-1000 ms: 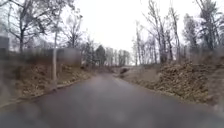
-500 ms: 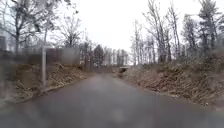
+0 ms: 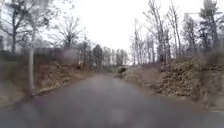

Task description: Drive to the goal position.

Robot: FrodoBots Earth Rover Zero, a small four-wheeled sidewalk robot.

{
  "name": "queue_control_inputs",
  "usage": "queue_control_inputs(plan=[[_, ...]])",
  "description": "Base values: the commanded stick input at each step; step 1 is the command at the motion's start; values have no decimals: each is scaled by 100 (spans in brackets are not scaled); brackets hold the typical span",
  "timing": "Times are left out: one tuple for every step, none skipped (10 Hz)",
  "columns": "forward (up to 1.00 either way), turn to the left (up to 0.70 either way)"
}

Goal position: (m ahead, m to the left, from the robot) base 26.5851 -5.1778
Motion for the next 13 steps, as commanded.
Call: queue_control_inputs(plan=[[100,40],[100,37],[100,34],[100,31],[100,14],[100,0],[100,0],[100,0],[100,0],[100,0],[100,0],[100,0],[100,0]])
